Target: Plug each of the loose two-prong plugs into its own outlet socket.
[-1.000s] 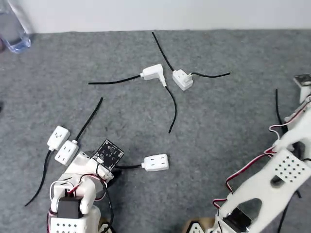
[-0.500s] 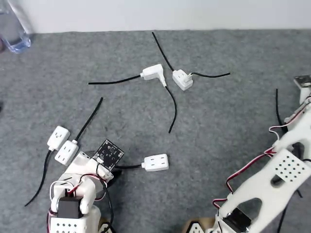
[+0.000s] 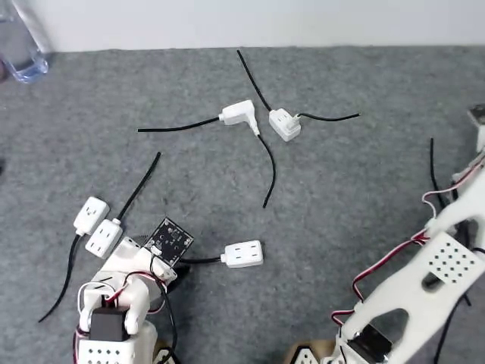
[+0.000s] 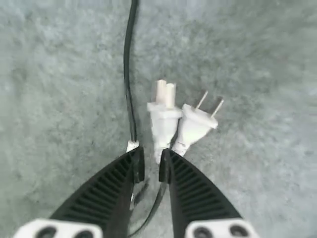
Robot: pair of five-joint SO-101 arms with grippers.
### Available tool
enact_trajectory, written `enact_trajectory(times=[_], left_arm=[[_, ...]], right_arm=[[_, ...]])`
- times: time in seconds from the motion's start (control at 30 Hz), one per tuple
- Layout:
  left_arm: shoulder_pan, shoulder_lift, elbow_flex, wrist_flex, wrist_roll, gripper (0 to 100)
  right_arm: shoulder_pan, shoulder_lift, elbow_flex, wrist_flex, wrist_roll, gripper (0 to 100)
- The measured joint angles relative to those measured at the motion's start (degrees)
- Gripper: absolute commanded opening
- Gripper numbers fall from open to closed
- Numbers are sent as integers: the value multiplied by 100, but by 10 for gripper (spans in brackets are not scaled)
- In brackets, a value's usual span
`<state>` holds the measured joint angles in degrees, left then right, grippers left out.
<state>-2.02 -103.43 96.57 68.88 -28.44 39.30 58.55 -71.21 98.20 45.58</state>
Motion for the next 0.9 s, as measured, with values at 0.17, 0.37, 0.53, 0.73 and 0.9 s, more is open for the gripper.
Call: enact_trajectory(times=[0.17, 0.37, 0.53, 0.73, 0.9], left_arm=[[0, 0, 0, 0, 0, 342], [0, 0, 0, 0, 0, 342], [0, 0, 0, 0, 0, 342], [0, 0, 0, 0, 0, 342], [0, 0, 0, 0, 0, 342]], right_arm=[[-185, 0, -721, 211, 0, 52], [-211, 53, -800, 220, 0, 62], [-158, 281, -563, 220, 0, 175], [53, 607, -527, 220, 97, 175], [26, 949, -527, 211, 255, 175]])
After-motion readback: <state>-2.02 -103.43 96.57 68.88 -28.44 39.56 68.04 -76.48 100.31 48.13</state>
